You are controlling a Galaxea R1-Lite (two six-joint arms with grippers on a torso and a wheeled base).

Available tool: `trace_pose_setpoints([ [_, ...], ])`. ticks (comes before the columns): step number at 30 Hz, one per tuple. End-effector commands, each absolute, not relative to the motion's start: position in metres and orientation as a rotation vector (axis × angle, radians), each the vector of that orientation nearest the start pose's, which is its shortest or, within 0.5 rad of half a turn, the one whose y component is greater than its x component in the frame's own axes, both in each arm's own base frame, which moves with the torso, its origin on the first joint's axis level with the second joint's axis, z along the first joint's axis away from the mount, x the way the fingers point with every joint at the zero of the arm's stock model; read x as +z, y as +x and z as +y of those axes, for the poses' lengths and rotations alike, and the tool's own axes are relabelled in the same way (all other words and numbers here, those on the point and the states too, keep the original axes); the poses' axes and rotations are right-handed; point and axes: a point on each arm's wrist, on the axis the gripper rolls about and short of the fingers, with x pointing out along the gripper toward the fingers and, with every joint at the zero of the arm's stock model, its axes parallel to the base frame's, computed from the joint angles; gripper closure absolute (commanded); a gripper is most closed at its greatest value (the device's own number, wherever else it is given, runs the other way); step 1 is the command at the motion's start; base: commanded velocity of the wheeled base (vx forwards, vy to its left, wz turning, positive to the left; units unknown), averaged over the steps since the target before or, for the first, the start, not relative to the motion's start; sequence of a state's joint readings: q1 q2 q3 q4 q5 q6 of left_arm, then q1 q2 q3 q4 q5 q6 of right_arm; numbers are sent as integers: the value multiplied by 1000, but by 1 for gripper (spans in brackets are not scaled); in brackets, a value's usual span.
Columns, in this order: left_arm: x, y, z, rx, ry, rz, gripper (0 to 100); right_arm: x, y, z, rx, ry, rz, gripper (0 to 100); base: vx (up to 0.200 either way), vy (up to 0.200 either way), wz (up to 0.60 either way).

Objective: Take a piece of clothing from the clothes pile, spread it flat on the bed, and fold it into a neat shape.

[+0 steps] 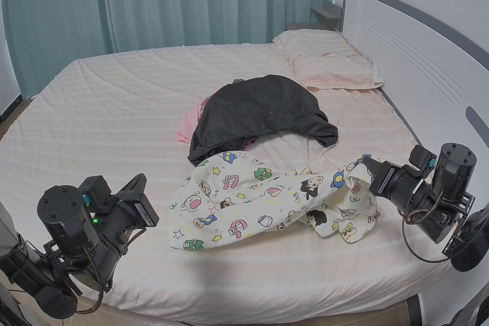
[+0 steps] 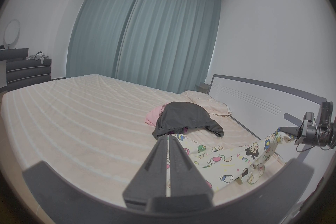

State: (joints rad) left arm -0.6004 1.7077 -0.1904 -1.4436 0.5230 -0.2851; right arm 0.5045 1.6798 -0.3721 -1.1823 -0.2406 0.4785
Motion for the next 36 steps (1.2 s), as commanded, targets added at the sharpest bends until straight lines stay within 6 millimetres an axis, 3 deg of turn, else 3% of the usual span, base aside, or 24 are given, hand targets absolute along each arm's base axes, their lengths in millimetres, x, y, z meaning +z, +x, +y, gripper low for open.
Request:
trace_pose_setpoints([
  [1,121,192,-117,-67,-250,66,100,139,224,116,229,436,158,100,0,200,0],
  [26,127,186,-113,-68,-195,44,100,144,224,115,238,454,113,100,0,200,0],
  [31,103,195,-122,-113,-177,143,100,146,224,113,235,458,102,100,0,80,0],
  [36,86,202,-140,-247,-299,241,100,146,228,105,200,459,95,100,0,0,0],
])
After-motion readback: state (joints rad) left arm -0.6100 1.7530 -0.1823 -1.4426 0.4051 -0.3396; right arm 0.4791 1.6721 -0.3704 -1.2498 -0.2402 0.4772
